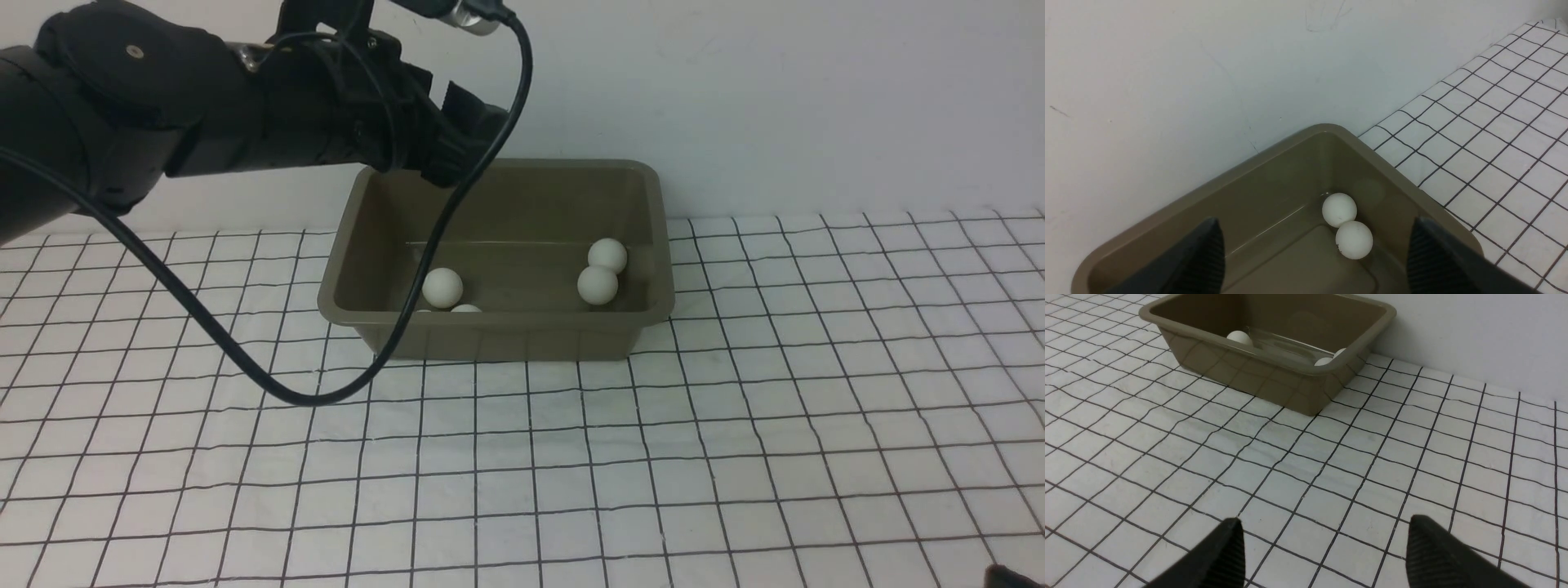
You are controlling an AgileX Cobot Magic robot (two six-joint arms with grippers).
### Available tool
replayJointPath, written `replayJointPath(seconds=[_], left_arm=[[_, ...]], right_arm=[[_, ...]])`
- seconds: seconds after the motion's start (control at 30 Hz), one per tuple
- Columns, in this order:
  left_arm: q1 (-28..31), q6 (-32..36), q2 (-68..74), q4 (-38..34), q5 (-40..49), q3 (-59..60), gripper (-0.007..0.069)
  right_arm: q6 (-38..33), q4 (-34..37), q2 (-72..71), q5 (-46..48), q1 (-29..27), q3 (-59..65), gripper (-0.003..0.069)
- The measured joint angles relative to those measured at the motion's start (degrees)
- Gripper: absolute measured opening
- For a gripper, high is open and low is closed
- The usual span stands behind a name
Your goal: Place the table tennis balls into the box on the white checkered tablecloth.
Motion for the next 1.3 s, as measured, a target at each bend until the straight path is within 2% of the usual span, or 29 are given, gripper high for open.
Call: replayJointPath(seconds=[0.53, 0.67, 0.97, 1.1, 1.17, 1.3], left_arm=[[0.00, 0.00, 0.00, -15.24, -1.04, 0.00, 0.0542], [0.00, 0.75, 0.00, -15.69, -1.65, 0.00, 0.0542], [0.00, 9.25, -2.80, -15.16, -2.38, 0.00, 0.0542], [0.00, 8.16, -7.58, -10.34, -1.11, 0.00, 0.0542], [0.00, 3.95, -10.76, -4.84, 0.66, 0.00, 0.0542], [0.00, -14.97, -17.96, 12.71, 8.16, 0.00, 0.0542]], right_arm=[[0.00, 0.04, 0.00, 0.11, 0.00, 0.00, 0.0482], [0.00, 0.04, 0.00, 0.16, 0.00, 0.00, 0.0482], [0.00, 0.04, 0.00, 0.16, 0.00, 0.00, 0.0482], [0.00, 0.04, 0.00, 0.16, 0.00, 0.00, 0.0482], [0.00, 0.04, 0.00, 0.16, 0.00, 0.00, 0.0482], [0.00, 0.04, 0.00, 0.16, 0.00, 0.00, 0.0482]])
